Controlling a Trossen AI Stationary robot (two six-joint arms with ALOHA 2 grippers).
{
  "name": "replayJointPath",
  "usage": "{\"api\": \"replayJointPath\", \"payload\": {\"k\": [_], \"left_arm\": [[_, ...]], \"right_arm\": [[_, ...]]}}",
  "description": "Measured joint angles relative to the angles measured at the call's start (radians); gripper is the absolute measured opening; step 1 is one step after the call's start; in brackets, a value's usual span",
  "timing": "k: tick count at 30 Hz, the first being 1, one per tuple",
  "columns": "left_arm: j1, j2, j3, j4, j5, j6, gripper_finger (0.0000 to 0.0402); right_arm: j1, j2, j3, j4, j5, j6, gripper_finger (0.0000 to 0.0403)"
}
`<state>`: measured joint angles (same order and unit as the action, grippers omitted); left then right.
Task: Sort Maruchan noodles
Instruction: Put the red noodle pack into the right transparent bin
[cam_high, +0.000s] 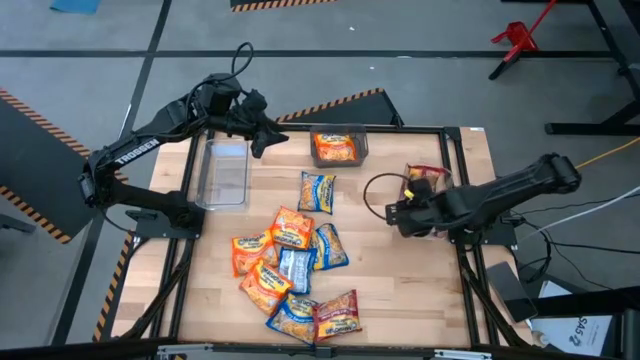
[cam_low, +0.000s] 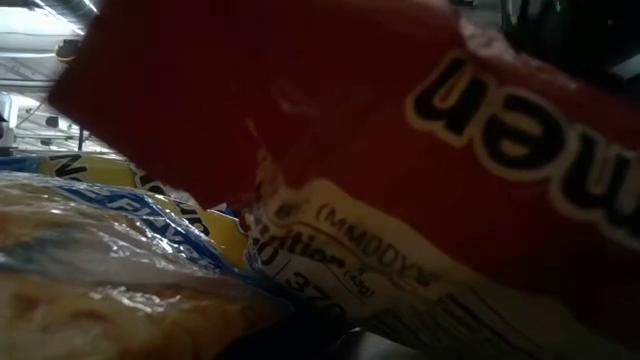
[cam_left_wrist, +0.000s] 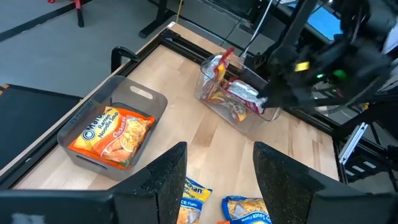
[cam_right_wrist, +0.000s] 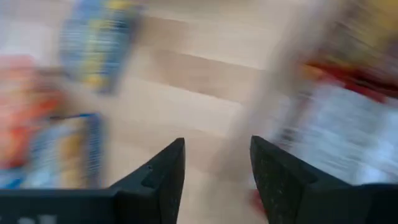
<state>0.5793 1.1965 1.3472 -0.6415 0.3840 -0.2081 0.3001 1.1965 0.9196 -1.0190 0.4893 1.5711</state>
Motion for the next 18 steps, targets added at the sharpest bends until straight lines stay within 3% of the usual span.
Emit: {"api": "replayJointPath", "payload": {"k": [3,9,15,18], "left_arm": [[0.0,0.0,0.0,-0.001,0.016,0.0,0.0179],[0.0,0.0,0.0,-0.001,0.149,0.0,0.0179],[0.0,0.0,0.0,-0.019,0.211,0.0,0.0179],[0.0,0.0,0.0,-0.032,0.21,0.0,0.0179]], "right_arm": [[0.003,-0.027,0.004,0.214,0.003,-0.245,0.0166],[0.002,0.087,0.004,0.61,-0.164,-0.739,0.0166],[0.061,0.285,0.004,0.854,-0.52,-0.842,0.0182],[0.114,0.355,0.004,0.971,-0.597,-0.842,0.0213]]}}
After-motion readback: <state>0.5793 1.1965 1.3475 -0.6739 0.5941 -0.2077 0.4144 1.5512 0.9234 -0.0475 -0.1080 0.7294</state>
